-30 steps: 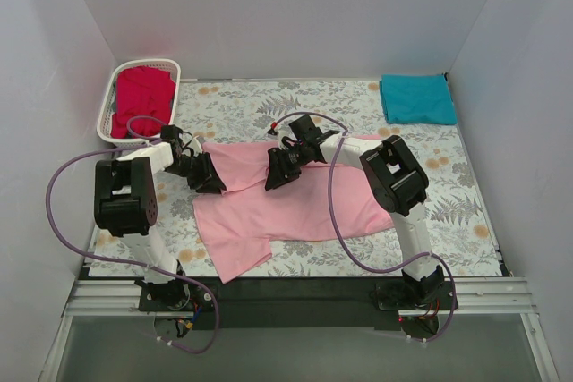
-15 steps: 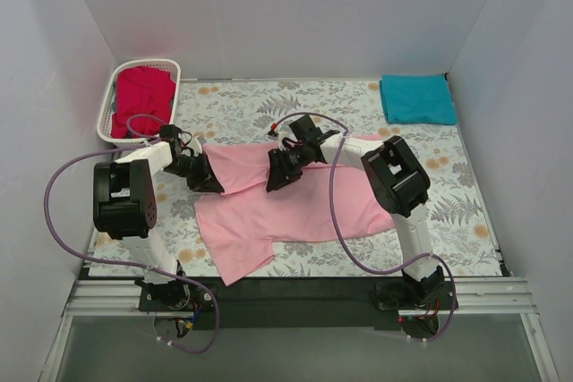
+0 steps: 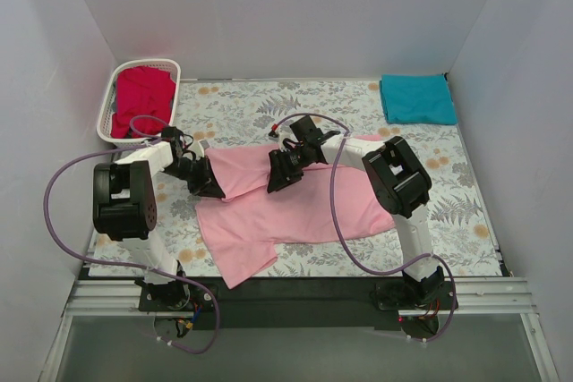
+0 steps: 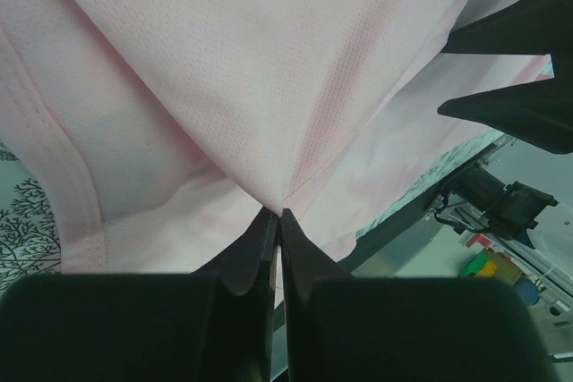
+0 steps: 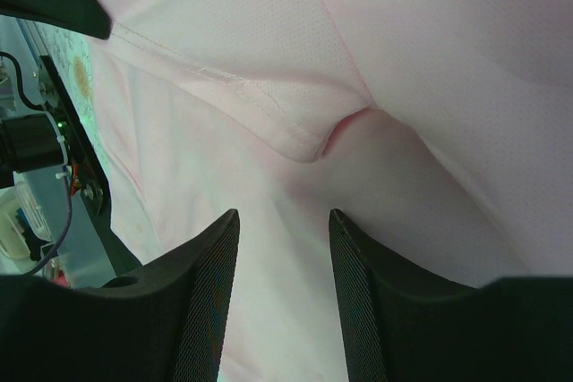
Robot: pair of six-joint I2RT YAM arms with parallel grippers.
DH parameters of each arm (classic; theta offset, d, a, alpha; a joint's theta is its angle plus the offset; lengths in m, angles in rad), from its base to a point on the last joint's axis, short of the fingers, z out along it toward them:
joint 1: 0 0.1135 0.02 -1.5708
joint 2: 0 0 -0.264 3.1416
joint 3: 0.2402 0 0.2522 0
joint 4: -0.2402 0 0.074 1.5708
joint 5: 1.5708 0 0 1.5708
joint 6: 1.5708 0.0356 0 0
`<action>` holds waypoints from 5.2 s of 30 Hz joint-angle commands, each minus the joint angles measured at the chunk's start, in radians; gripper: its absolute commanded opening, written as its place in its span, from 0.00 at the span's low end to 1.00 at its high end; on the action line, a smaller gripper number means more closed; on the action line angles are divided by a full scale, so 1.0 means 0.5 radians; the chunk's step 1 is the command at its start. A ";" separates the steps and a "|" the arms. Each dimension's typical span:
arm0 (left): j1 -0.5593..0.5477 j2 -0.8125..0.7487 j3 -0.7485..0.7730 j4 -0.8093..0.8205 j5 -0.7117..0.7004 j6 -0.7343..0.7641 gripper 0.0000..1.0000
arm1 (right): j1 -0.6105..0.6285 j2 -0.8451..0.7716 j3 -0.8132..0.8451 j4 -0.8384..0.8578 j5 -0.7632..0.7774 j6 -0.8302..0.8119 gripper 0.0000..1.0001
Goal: Fold and stack the t-shirts
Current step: Fold the tshirt
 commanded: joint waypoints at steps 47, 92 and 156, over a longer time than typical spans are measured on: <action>-0.054 -0.067 -0.035 0.049 -0.107 -0.010 0.00 | 0.049 0.130 0.215 0.113 0.018 0.185 0.46; -0.057 -0.162 -0.044 0.028 -0.141 0.008 0.00 | 0.064 0.078 0.184 0.202 0.031 0.409 0.54; -0.004 0.267 0.603 0.396 -0.465 -0.007 0.24 | -0.948 -0.251 0.310 -0.608 0.352 -0.769 0.79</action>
